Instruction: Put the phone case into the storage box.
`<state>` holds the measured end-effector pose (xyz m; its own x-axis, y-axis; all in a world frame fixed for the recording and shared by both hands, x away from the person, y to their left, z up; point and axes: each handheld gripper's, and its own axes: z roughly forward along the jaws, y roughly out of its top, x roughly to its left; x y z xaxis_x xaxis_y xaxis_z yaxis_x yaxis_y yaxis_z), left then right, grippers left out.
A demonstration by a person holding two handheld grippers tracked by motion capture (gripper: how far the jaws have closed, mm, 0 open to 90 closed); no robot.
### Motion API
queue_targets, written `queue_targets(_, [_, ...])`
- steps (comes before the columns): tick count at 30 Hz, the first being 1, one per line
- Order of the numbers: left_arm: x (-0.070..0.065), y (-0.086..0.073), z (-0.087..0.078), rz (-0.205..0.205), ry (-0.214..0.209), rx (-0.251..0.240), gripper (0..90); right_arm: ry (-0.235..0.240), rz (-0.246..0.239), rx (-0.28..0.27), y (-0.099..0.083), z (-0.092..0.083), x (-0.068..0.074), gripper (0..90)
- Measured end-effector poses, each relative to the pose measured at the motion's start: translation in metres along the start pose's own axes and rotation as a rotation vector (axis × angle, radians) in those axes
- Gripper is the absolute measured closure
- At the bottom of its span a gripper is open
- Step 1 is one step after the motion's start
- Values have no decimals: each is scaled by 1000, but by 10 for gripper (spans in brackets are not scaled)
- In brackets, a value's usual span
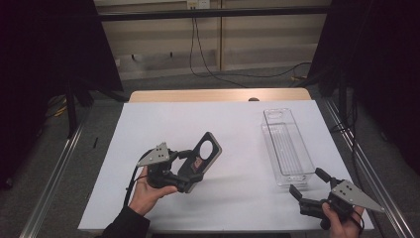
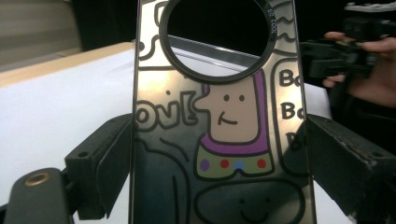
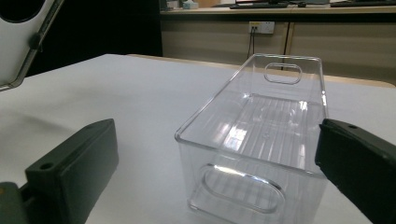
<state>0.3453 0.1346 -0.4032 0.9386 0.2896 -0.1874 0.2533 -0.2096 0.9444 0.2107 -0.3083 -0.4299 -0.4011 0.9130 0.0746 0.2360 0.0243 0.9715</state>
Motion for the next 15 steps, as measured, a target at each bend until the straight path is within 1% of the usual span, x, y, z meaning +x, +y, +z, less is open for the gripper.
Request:
queue_targets(3, [-2, 0, 2, 5, -30, 12, 124, 13, 1, 1, 3, 1, 3, 0])
queue_targets(4, [-2, 0, 2, 3, -39, 11, 124, 22, -8, 1, 4, 2, 4, 0])
queue_targets(5, [-3, 0, 3, 3, -42, 10, 125, 34, 0, -2, 5, 3, 6, 0])
queue_targets(7, [-4, 0, 4, 2, -54, 8, 124, 51, -1, -5, 7, 4, 8, 0])
queue_targets(10, [-6, 0, 6, 8, -70, 18, 124, 84, 2, -8, 10, 8, 12, 0])
queue_targets(12, [-8, -1, 8, 12, -70, 19, 124, 102, -2, -8, 12, 9, 14, 0])
queue_targets(15, [-9, -1, 9, 9, -90, 25, 124, 131, 7, -9, 14, 11, 16, 0])
